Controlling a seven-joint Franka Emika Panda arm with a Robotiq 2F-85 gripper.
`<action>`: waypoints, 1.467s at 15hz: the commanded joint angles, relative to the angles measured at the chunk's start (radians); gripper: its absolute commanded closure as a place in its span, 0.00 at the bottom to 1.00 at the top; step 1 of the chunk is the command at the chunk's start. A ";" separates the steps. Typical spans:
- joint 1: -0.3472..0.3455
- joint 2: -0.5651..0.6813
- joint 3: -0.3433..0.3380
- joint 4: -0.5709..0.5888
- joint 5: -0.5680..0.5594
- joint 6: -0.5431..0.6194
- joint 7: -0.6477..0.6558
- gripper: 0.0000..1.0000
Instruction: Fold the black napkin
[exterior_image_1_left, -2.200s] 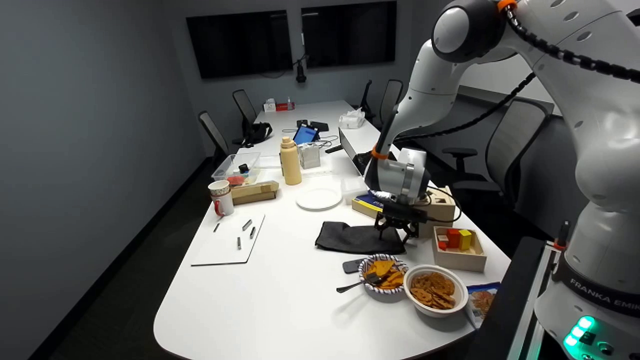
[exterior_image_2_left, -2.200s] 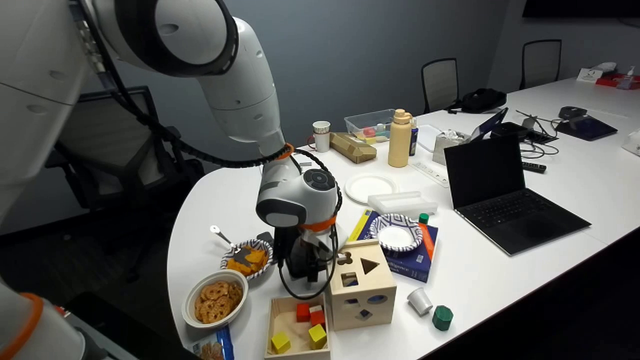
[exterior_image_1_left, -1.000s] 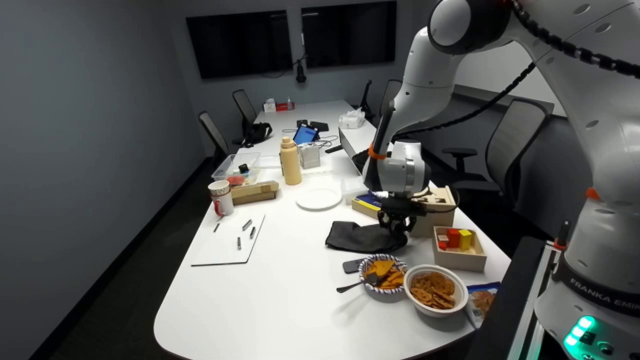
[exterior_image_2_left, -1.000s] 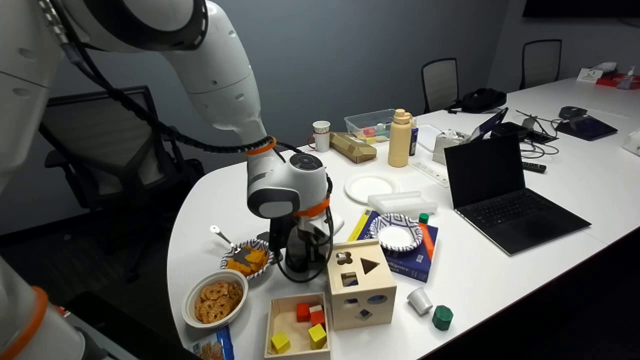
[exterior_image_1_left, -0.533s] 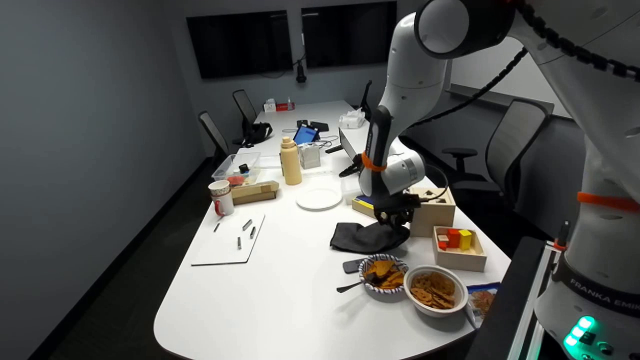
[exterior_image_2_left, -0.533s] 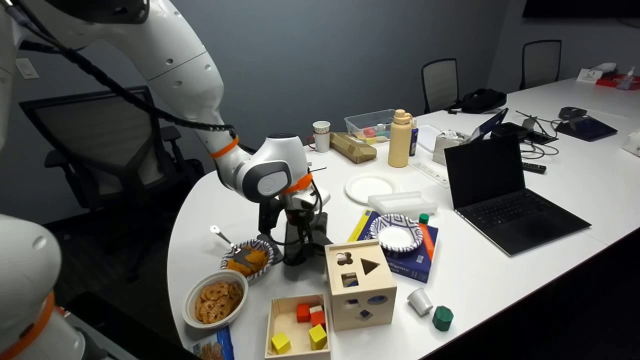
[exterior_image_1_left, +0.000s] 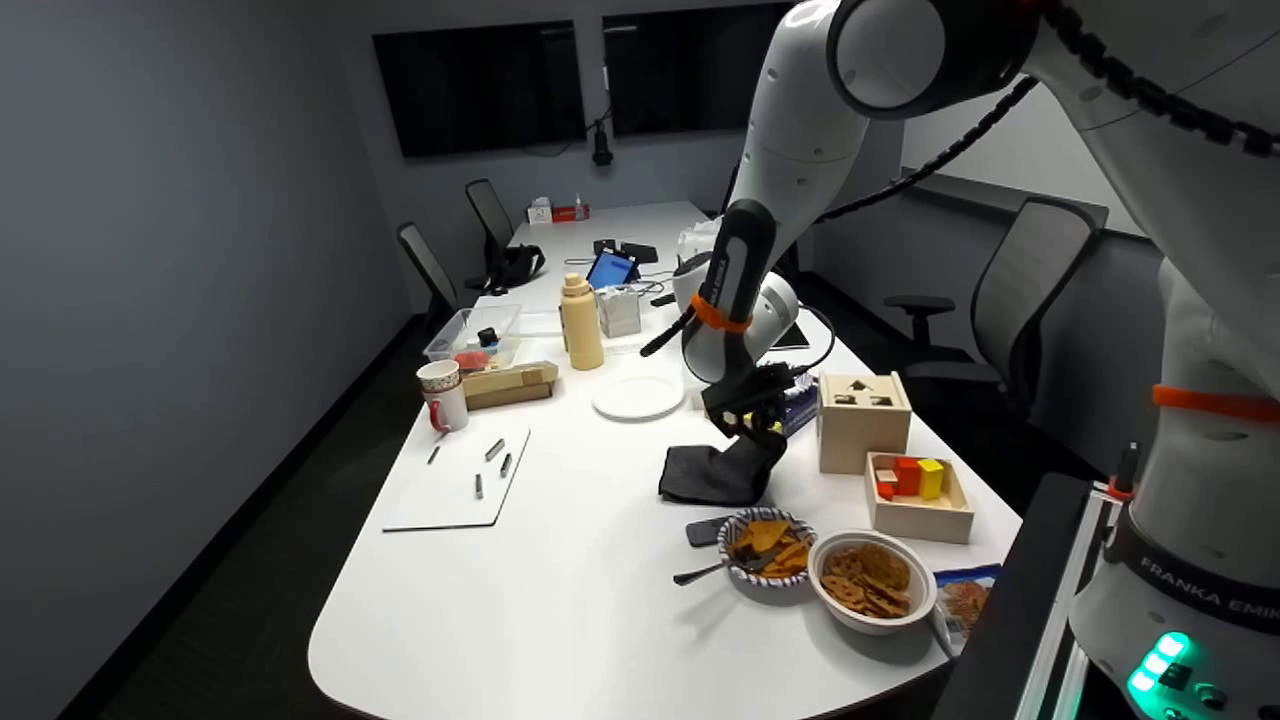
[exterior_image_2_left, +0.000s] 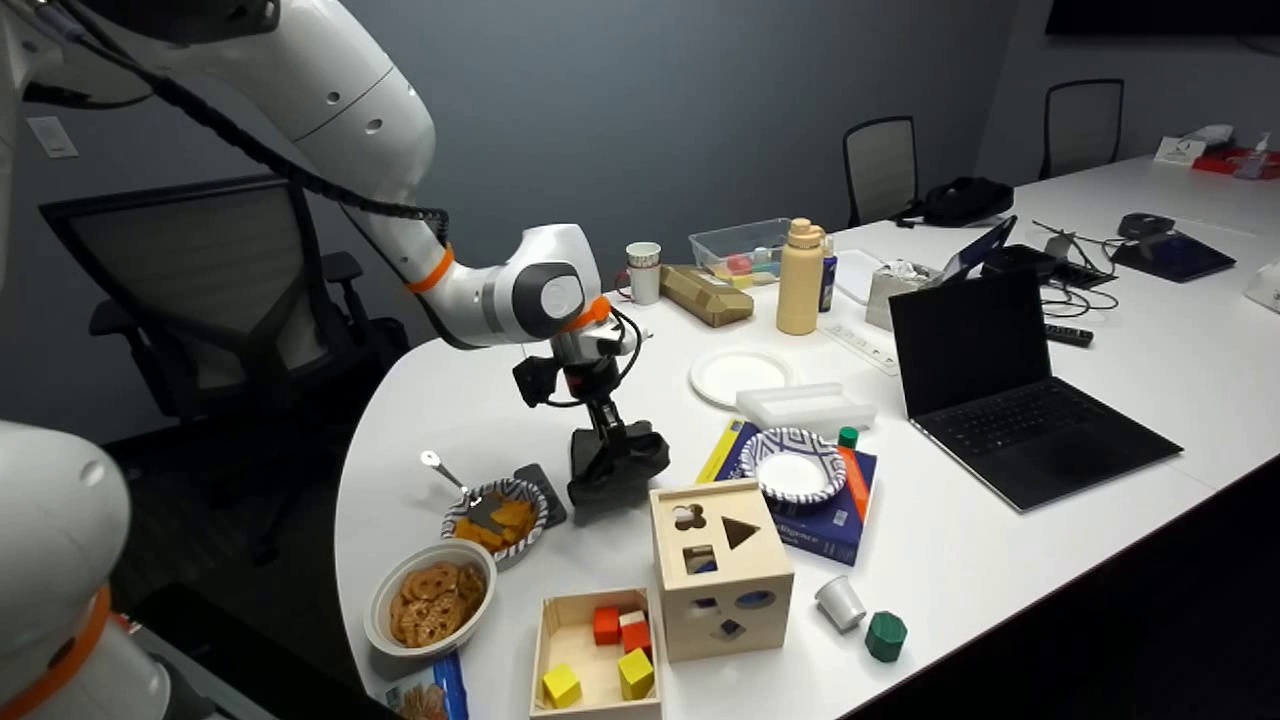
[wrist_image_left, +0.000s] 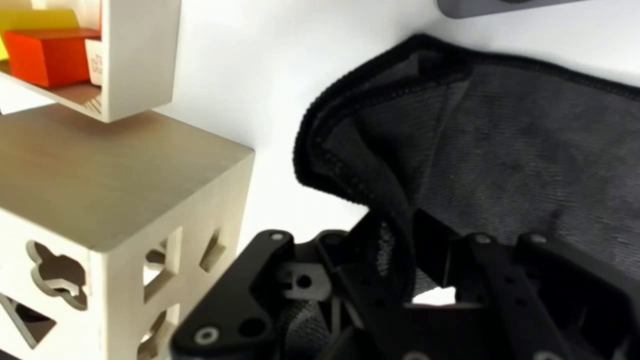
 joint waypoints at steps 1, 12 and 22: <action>-0.109 0.000 0.104 0.080 -0.047 -0.034 -0.009 0.97; -0.301 0.090 0.308 0.225 0.003 -0.080 -0.133 0.97; -0.320 0.133 0.352 0.320 0.024 -0.089 -0.201 0.97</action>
